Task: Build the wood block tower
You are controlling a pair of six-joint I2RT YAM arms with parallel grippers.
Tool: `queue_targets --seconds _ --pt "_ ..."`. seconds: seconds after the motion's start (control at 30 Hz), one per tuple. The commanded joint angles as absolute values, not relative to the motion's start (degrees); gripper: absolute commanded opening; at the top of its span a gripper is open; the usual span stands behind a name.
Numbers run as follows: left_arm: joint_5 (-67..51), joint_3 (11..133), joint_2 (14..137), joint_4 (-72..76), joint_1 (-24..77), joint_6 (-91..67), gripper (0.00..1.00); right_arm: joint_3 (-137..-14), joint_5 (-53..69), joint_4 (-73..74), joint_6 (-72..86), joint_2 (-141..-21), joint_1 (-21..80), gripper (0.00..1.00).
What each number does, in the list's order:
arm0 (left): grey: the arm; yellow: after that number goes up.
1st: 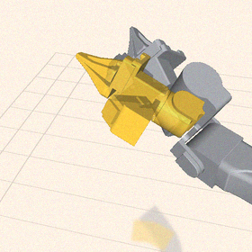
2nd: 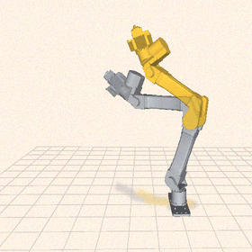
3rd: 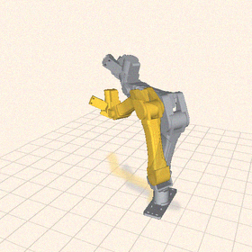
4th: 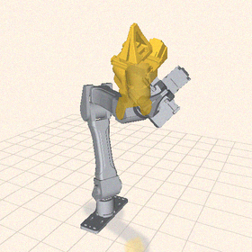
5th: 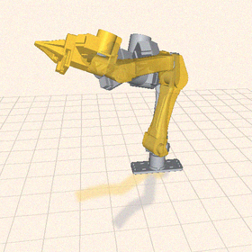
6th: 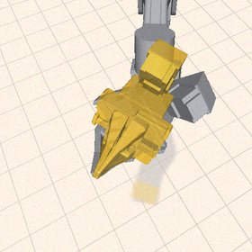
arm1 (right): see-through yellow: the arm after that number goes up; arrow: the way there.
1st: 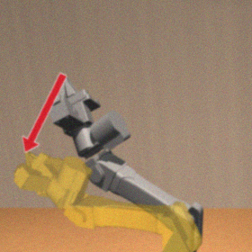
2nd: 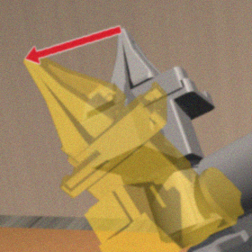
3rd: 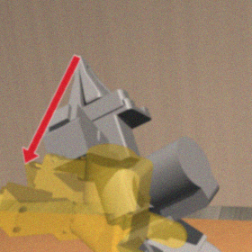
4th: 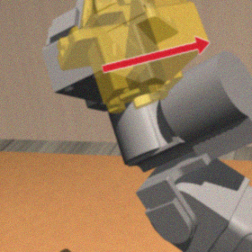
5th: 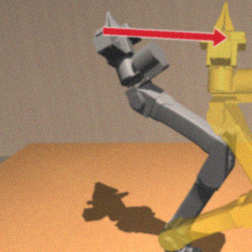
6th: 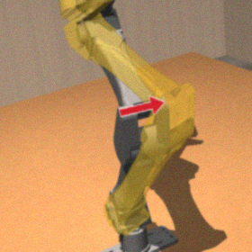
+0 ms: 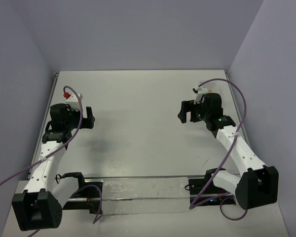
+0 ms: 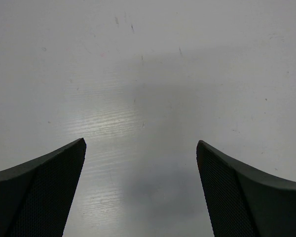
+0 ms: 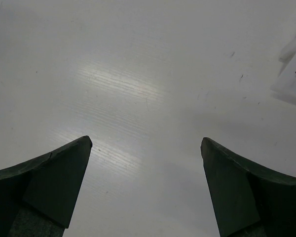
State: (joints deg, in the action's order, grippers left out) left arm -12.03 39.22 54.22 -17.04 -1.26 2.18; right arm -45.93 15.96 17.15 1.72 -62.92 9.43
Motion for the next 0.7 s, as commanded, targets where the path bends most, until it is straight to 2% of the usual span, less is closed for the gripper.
queue_targets --seconds 0.0,0.3,0.43,0.5,0.67 --pt "-12.23 40.52 54.49 -16.7 -1.23 2.3 0.99 -47.14 14.04 16.29 1.76 -62.42 9.94 1.0" --pt "-13.56 41.82 57.2 -18.36 -1.23 3.96 0.99 -53.92 7.95 21.86 -1.62 -68.62 9.59 1.0" --pt "-13.1 42.19 58.36 -18.54 -1.23 4.13 0.99 -59.23 9.14 24.87 -5.4 -71.8 5.72 1.0" --pt "-13.41 42.54 59.15 -18.88 -1.23 4.11 0.99 -65.07 12.47 28.73 -6.76 -76.58 0.46 0.98" --pt "-14.15 42.71 59.94 -18.95 -1.23 4.25 0.99 -83.72 16.05 39.15 -11.33 -91.62 -12.39 0.81"
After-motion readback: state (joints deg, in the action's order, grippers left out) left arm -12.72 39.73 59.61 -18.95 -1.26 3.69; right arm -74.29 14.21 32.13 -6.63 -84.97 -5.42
